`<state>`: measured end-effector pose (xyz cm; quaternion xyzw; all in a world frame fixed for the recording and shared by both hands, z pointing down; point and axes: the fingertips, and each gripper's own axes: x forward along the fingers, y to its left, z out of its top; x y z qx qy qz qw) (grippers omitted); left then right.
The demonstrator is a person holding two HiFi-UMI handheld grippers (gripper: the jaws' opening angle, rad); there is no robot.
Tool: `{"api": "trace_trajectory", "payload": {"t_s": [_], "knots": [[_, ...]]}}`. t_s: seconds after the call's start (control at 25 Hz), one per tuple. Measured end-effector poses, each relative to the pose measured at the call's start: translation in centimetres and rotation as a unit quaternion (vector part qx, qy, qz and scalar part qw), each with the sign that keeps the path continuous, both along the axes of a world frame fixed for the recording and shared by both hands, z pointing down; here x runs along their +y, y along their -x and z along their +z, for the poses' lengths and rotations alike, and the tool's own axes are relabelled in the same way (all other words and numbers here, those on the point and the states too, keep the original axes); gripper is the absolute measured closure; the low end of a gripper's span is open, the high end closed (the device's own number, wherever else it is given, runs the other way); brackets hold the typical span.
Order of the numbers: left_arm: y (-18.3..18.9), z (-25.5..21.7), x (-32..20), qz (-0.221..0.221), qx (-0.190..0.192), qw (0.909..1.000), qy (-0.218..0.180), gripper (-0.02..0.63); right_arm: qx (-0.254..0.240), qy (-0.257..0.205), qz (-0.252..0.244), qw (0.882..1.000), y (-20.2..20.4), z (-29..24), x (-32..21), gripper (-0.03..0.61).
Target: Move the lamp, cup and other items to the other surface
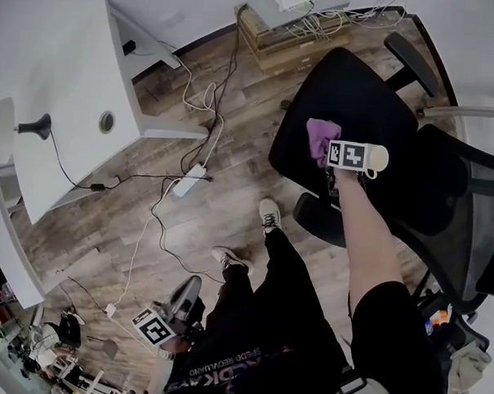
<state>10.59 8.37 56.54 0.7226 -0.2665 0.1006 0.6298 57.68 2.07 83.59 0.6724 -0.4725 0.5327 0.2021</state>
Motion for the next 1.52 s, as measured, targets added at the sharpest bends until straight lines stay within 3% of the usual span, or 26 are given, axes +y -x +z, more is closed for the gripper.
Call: {"api": "trace_trajectory", "payload": {"t_s": [0.36,0.48,0.64,0.84,0.88,1.0,1.08,1.24,1.36,1.52], "knots": [[-0.1,0.9,1.3,-0.007,-0.003,1.0,0.004,0.617,-0.01,0.01,-0.009,1.0,0.2,1.8,0.1,0.491],[-0.3,1.1,1.7,-0.011,0.002,0.9999,0.005,0.616,-0.019,0.01,-0.006,1.0,0.2,1.7,0.2,0.464],[-0.4,0.9,1.9,-0.006,0.016,0.9998,0.002,0.616,-0.019,0.007,-0.011,1.0,0.1,0.5,0.8,0.383],[0.6,0.6,1.7,-0.016,0.041,0.9989,-0.017,0.617,0.007,-0.017,-0.013,1.0,-0.9,-3.6,0.6,0.378],[1.0,0.3,1.8,-0.018,0.045,0.9986,-0.022,0.616,0.022,-0.024,-0.012,0.999,-1.1,-4.8,0.5,0.393],[2.4,-0.6,2.4,-0.026,0.058,0.9971,-0.042,0.617,0.072,-0.064,-0.003,0.995,-1.8,-9.7,0.3,0.569],[3.6,-1.2,2.9,-0.034,0.068,0.9956,-0.055,0.617,0.083,-0.1,-0.004,0.992,-1.0,-13.1,-0.2,0.575],[6.6,-2.8,3.2,-0.056,0.093,0.9912,-0.076,0.616,0.073,-0.182,-0.037,0.98,4.2,-21.1,-2.0,0.575],[9.3,-4.1,3.7,-0.07,0.113,0.9865,-0.097,0.617,0.047,-0.245,-0.093,0.964,11.6,-26.7,-3.3,0.575],[12.7,-5.6,4.2,-0.076,0.129,0.9815,-0.12,0.617,0.013,-0.285,-0.179,0.942,22.7,-31.7,-3.6,0.575]]}}
